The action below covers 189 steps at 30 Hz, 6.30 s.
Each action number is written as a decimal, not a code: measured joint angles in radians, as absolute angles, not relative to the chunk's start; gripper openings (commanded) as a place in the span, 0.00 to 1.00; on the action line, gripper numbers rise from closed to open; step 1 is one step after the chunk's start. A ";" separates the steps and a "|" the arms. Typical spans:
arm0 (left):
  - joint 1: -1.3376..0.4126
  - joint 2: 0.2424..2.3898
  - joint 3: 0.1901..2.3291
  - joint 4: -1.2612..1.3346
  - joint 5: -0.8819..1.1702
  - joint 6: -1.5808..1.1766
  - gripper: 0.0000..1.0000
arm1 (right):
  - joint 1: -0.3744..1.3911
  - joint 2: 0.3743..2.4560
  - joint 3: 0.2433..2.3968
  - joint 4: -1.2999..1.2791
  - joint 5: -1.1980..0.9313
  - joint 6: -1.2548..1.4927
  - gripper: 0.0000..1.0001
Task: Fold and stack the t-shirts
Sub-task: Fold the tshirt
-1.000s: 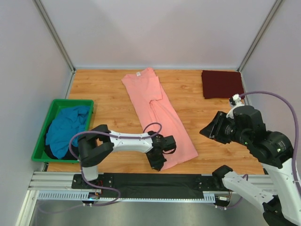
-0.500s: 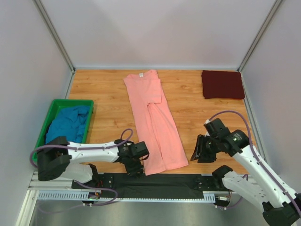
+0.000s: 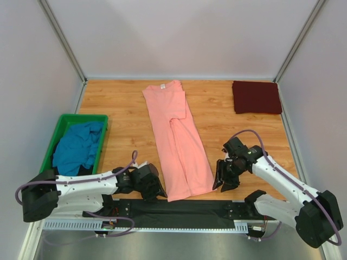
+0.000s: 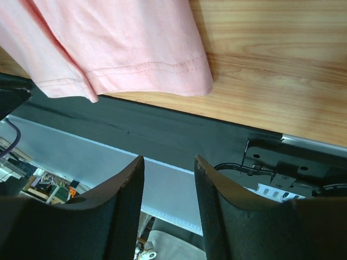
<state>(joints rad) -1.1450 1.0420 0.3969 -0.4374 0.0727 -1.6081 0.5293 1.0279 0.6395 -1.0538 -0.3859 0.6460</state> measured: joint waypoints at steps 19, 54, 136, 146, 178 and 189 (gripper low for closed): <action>-1.143 1.262 0.441 -0.225 0.220 -1.605 0.50 | 0.515 1.196 0.537 -0.842 -0.297 0.691 0.45; -1.143 1.287 0.413 -0.195 0.247 -1.644 0.13 | 0.496 1.157 0.472 -0.728 -0.292 0.711 0.00; -0.336 1.911 1.447 -0.867 0.242 -1.014 0.00 | 0.363 2.287 2.091 -1.217 -0.273 0.453 0.00; -0.277 2.010 1.542 -0.866 0.296 -0.955 0.00 | 0.320 2.332 2.122 -1.168 -0.375 0.451 0.00; -0.213 2.133 1.733 -0.862 0.278 -0.913 0.00 | 0.258 2.440 2.183 -0.949 -0.515 0.553 0.00; -0.206 2.188 1.774 -0.853 0.294 -0.894 0.19 | 0.250 2.461 2.194 -0.907 -0.547 0.574 0.19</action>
<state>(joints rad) -0.2058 2.1880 1.7744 -0.8528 0.2935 -0.8940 0.2497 2.4607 2.1941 -0.9073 -0.5472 0.5743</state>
